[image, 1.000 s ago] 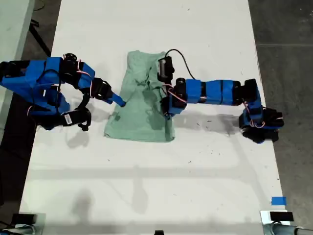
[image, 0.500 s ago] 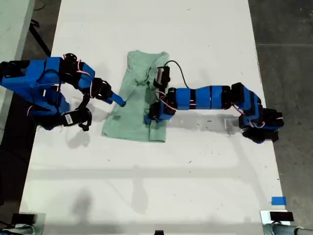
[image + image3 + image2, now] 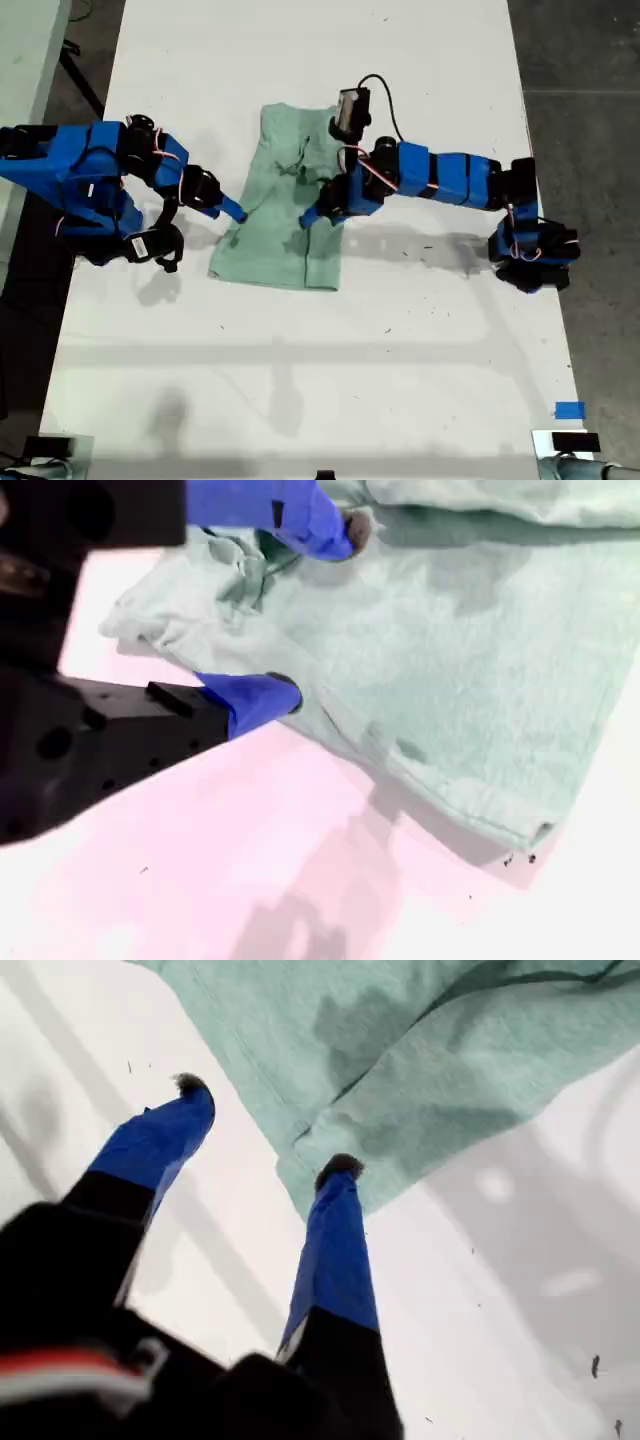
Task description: Fold t-shirt
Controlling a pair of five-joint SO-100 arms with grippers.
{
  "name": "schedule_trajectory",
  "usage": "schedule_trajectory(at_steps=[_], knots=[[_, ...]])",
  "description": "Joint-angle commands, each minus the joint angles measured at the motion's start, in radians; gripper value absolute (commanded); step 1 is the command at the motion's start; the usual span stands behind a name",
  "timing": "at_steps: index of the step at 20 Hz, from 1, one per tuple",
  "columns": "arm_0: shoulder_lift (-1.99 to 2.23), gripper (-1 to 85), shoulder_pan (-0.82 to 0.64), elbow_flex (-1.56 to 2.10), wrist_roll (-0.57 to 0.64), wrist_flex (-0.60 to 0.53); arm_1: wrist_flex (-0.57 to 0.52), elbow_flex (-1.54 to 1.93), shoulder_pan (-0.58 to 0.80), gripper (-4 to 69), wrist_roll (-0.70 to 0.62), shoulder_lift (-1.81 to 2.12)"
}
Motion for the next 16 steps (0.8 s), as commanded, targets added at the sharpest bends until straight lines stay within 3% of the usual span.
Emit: schedule_trajectory(at_steps=[1, 12, 13, 14, 16], knots=[[0.064, 26.2, 0.029, 0.094, -0.064, -0.021, 0.038, -0.035, 0.015, 24.5, -0.018, 0.092], [-0.135, 25.1, 0.081, 0.247, -0.147, -0.272, 0.064, -0.026, 0.005, 21.8, -0.02, 0.087], [-0.189, 19.7, 0.086, 0.244, -0.169, -0.281, 0.067, -0.026, 0.005, 21.7, -0.02, 0.087], [-0.23, 2.1, 0.086, 0.235, -0.192, -0.281, 0.071, -0.026, 0.005, 21.6, -0.02, 0.087], [-0.245, 0.0, 0.095, 0.213, -0.21, -0.279, 0.081, -0.026, 0.005, 20.8, -0.025, 0.087]])
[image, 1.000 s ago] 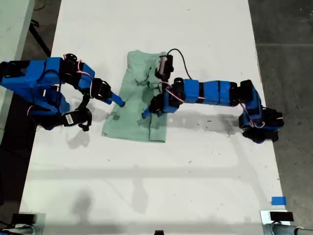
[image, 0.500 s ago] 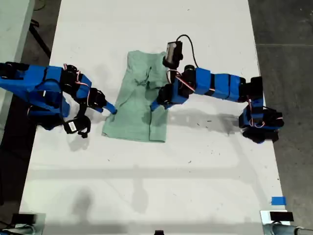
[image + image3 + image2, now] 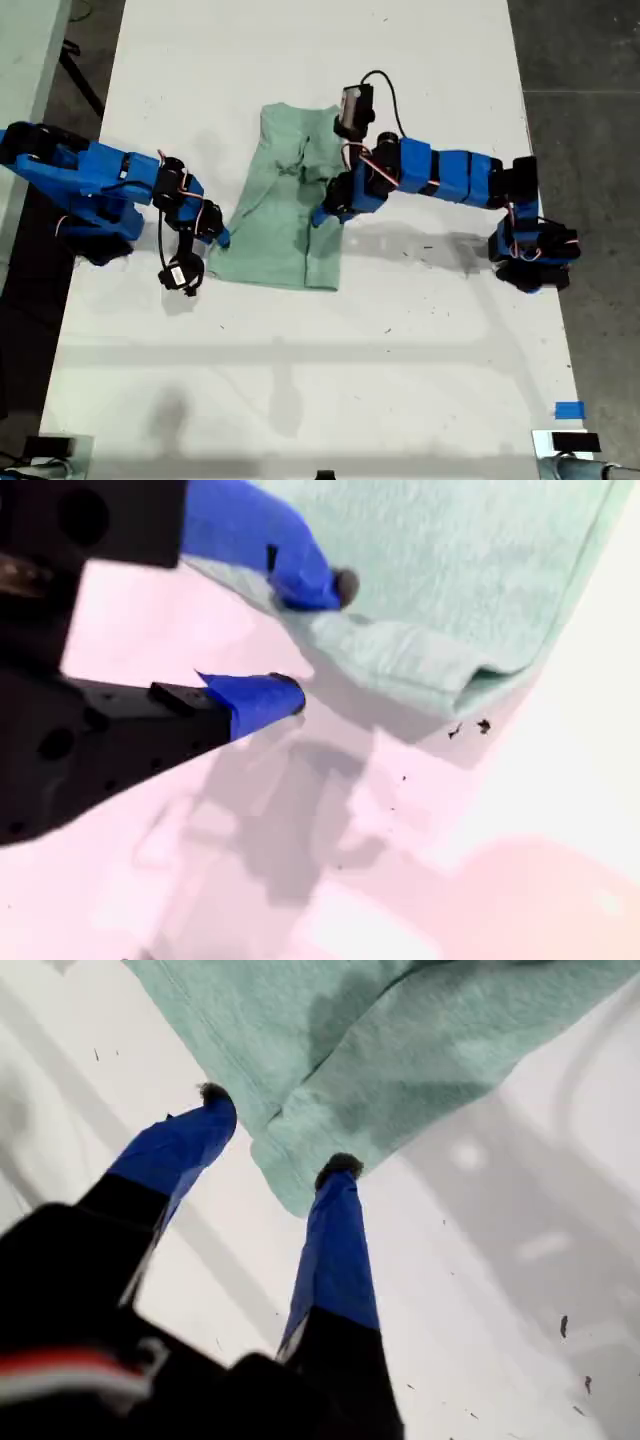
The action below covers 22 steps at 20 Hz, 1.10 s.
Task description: Fold t-shirt
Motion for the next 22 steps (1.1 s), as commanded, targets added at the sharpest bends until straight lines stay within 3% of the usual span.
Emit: schedule_trajectory(at_steps=[1, 3, 7, 13, 17, 22], knots=[[0.003, 0.0, 0.02, -0.063, -0.029, 0.018, 0.021, -0.026, -0.005, 16.7, -0.015, 0.083], [0.044, 0.0, 0.012, -0.141, -0.023, 0.095, 0.032, -0.026, -0.003, 11.6, -0.015, 0.083], [0.04, 0.0, 0.0, -0.44, 0.032, 0.272, 0.044, -0.026, 0.005, 9.5, -0.015, 0.086], [-0.387, 0.0, 0.018, -0.808, 0.052, 0.272, 0.064, -0.026, 0.008, 7.9, -0.015, 0.127], [-0.891, 0.0, 0.035, -1.328, 0.067, 0.387, 0.067, 0.025, 0.009, 7.3, -0.011, 0.176], [-1.063, 0.1, 0.009, -1.407, 0.106, 0.334, 0.061, 0.091, 0.005, 7.2, 0.003, 0.213]])
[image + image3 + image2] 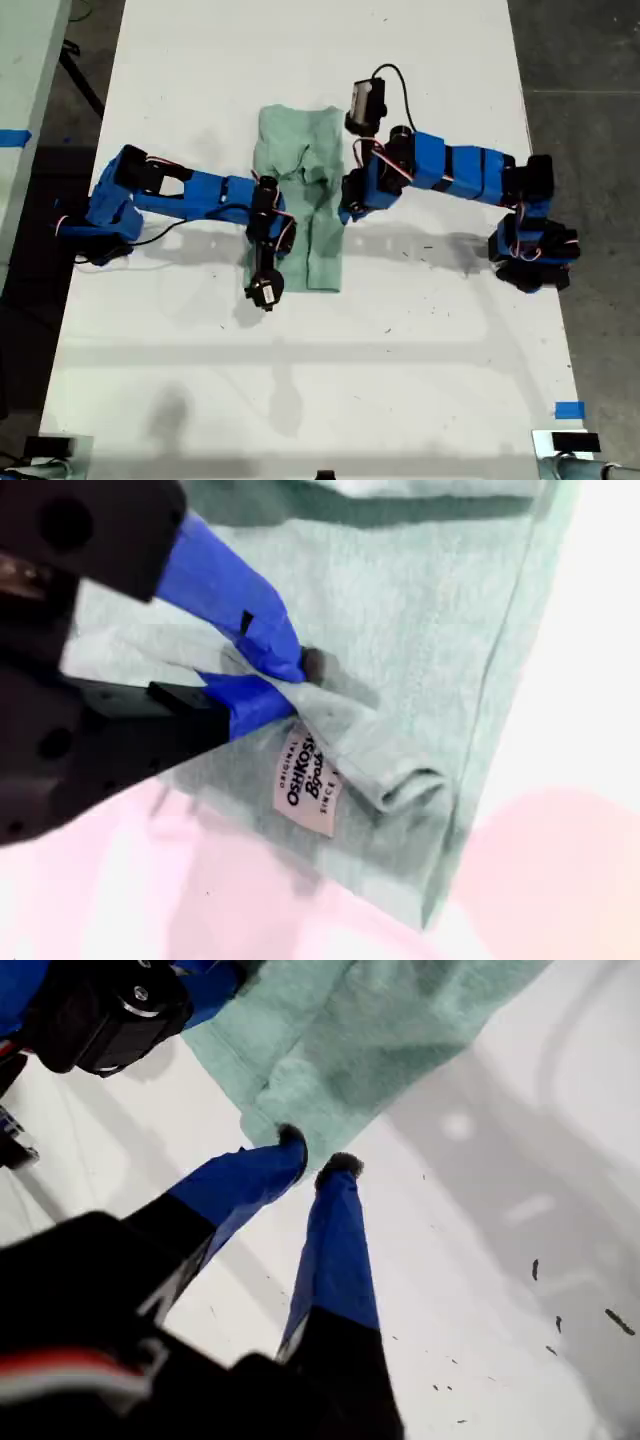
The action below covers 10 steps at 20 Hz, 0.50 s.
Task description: Fold t-shirt
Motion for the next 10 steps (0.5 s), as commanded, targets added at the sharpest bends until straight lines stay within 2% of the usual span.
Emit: schedule_trajectory(at_steps=[1, 2, 3, 6, 10], knots=[[-0.014, 1.4, -0.003, -0.086, 0.049, -0.017, -0.002, -0.002, 0.006, 7.2, 0.006, 0.091], [-0.009, 15.7, 0.002, -0.091, 0.058, -0.005, -0.003, 0.0, 0.009, 7.2, 0.005, 0.091], [0.005, 24.8, 0.009, -0.094, 0.064, 0.02, -0.006, 0.0, 0.011, 7.2, 0.002, 0.091], [0.077, 30.4, 0.058, -0.218, 0.095, 0.198, -0.009, 0.0, 0.018, 7.2, -0.005, 0.091], [0.383, 29.6, 0.095, -0.192, 0.097, 0.408, 0.003, 0.0, 0.02, 10.3, -0.009, 0.104]])
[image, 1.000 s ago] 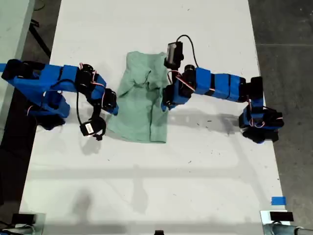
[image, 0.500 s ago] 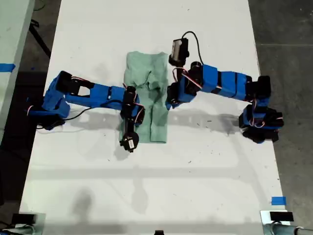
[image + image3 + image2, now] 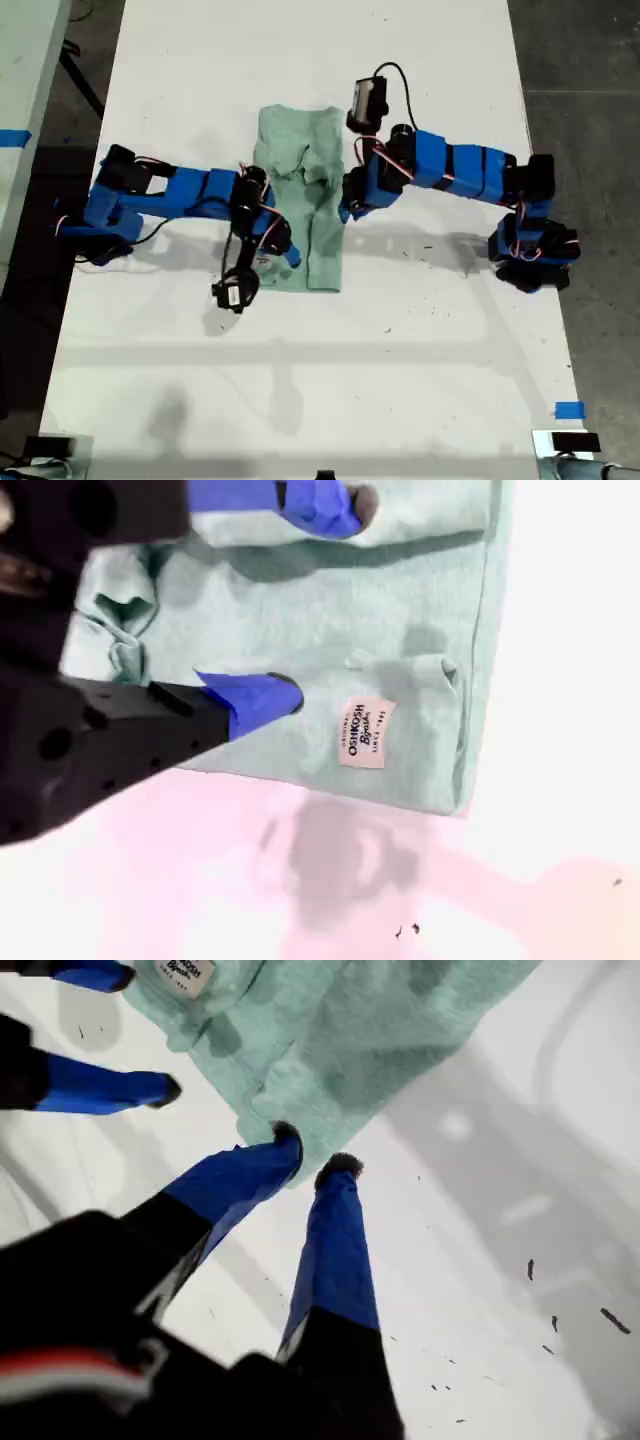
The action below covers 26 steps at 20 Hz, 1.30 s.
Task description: Fold t-shirt
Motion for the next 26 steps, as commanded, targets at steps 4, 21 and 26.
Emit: schedule_trajectory(at_steps=[4, 21, 26], knots=[[0.48, 29.8, 0.057, 0.153, -0.048, 0.175, 0.031, 0.017, -0.049, 18.4, -0.002, 0.135], [0.601, 30.1, 0.071, 0.882, -0.187, -0.422, -0.161, -0.015, -0.23, 27.3, 0.175, -0.187], [0.508, 29.7, 0.044, 0.908, -0.183, -0.503, -0.224, -0.018, -0.218, 26.3, 0.17, -0.27]])
